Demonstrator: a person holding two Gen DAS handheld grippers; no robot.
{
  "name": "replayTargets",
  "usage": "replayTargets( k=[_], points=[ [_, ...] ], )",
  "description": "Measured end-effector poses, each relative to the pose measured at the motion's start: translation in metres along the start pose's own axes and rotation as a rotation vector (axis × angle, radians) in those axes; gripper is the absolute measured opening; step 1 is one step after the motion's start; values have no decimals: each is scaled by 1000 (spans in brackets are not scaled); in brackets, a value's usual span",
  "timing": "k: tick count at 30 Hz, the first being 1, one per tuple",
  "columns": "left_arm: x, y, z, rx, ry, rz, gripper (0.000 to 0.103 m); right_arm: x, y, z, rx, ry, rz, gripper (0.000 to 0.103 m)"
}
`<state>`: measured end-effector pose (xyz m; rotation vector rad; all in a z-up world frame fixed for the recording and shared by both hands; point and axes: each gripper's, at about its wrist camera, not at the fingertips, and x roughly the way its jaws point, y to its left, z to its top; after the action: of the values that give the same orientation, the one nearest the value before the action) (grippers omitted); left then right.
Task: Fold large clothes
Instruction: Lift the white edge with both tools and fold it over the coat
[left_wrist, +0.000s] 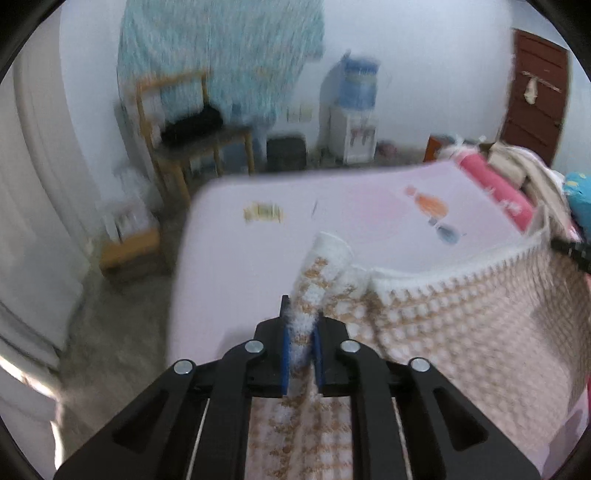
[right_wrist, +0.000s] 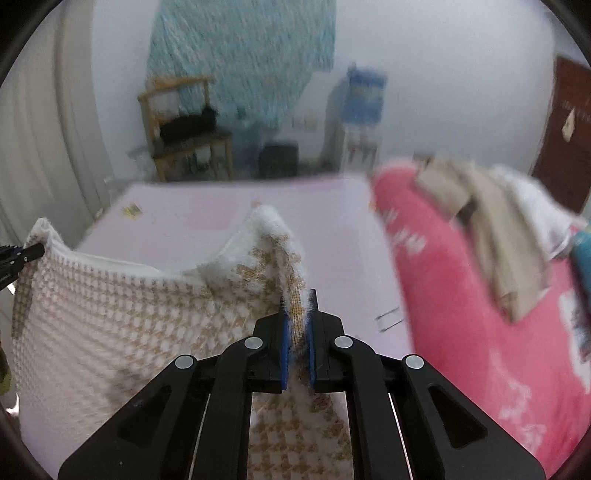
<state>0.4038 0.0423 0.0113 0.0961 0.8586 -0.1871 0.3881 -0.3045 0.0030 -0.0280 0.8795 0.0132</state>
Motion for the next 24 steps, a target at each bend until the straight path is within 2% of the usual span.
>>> replayTargets(
  k=[1,3,4,6,8,10,11,14,16,18,19,21,22,24],
  points=[
    [22,4,-3,-22,65,-12,14,14,-4,-4,15,46,13,19],
    [44,11,-9,-65,135,-45,26,29,-15,-11,55,88,40,27],
    [44,17,-10,-89,139,-50,30,24,-23,-12,85,80,76,33],
    [24,25,-9,-107,80,-52,34,2,-39,-10,131,31,75,48],
    [4,31,-4,-125,18,-53,45,-21,-45,-6,146,-19,113,49],
    [-9,32,3,-139,-34,-89,47,-35,-37,1,131,-42,157,49],
    [-11,28,6,-142,-34,-115,47,-35,-29,3,114,-45,175,49],
    [13,9,10,-133,62,-230,47,-13,7,4,42,16,255,49],
    [33,-3,7,-128,109,-243,47,13,19,2,35,88,278,44],
    [48,1,2,-167,133,-264,49,32,7,-1,99,130,265,37],
    [52,13,0,-231,132,-299,49,33,-7,-1,149,129,277,31],
    [49,36,-2,-347,124,-329,49,28,-36,-3,256,122,255,28],
    [43,52,-2,-407,106,-330,47,18,-52,-7,305,108,253,30],
    [29,67,-3,-444,88,-260,47,4,-67,-9,317,96,135,41]
  ],
)
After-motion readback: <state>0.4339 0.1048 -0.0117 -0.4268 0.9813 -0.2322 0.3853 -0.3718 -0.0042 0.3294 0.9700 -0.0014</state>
